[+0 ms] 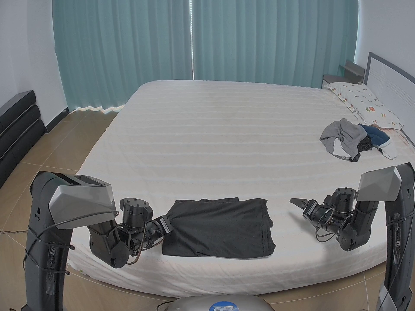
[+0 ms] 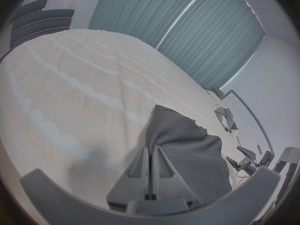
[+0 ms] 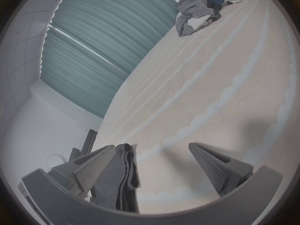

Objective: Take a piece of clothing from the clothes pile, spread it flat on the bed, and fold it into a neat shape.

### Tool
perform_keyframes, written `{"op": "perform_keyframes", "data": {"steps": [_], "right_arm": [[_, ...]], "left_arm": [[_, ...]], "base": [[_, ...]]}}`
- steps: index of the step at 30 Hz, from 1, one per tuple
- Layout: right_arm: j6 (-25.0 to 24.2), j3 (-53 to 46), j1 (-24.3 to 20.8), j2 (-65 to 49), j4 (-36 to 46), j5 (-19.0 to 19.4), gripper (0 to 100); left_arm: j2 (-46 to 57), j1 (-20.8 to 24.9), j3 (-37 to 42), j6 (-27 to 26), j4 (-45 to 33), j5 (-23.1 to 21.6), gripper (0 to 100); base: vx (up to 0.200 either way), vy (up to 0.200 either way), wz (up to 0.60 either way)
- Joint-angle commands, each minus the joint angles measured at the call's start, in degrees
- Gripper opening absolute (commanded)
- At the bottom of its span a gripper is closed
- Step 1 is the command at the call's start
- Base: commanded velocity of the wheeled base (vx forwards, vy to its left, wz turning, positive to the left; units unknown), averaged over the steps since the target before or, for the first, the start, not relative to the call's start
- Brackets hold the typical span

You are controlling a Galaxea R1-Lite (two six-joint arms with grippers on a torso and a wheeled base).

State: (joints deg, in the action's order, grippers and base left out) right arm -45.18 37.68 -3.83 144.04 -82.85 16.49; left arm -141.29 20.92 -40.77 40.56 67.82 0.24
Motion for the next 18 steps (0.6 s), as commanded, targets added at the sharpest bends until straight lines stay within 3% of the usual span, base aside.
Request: {"op": "perform_keyframes", "data": {"steps": [1,2,3,10,18], "right_arm": [[0.0,0.0,0.0,0.1,0.0,0.0,100],[0.0,0.0,0.0,0.1,0.0,0.0,100],[0.0,0.0,0.0,0.1,0.0,0.0,100],[-0.1,-0.1,0.0,0.0,0.0,0.0,100],[-0.1,-0.1,0.0,0.1,0.0,-0.1,100]], "left_arm": [[0.2,0.1,0.2,0.2,0.0,0.0,0],[0.2,0.1,0.3,0.2,0.0,0.0,0],[0.2,0.3,0.7,0.2,0.0,0.0,100],[0.7,0.4,1.6,0.5,0.0,0.0,100],[3.0,-0.8,2.2,4.7,0.1,0.1,100]], "base": [[0.000,0.000,0.00],[0.000,0.000,0.00],[0.000,0.000,0.00],[0.000,0.000,0.00],[0.000,0.000,0.00]]}}
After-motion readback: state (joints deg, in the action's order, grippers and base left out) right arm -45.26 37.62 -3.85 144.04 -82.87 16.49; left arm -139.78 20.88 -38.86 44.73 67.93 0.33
